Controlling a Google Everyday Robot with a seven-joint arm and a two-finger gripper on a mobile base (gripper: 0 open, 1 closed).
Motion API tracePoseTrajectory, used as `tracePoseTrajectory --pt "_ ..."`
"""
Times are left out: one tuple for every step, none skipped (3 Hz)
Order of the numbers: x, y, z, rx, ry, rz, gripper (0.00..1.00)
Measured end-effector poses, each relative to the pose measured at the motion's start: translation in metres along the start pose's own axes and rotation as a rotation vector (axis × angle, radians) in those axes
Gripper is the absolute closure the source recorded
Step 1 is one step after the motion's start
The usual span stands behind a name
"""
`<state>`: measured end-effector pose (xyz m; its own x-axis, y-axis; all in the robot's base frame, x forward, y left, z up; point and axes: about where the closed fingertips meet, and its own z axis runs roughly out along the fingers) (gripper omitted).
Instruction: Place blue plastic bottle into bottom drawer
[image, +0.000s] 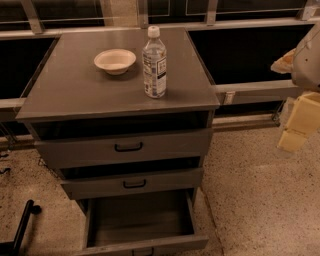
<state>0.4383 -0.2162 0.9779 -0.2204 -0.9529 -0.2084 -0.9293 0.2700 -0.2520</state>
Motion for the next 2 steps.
tracePoseTrajectory --pt "0.0 0.0 0.0 0.0 0.0 0.0 0.0" --pt "-0.007 -0.016 0.008 0.024 -0.038 -0.004 0.0"
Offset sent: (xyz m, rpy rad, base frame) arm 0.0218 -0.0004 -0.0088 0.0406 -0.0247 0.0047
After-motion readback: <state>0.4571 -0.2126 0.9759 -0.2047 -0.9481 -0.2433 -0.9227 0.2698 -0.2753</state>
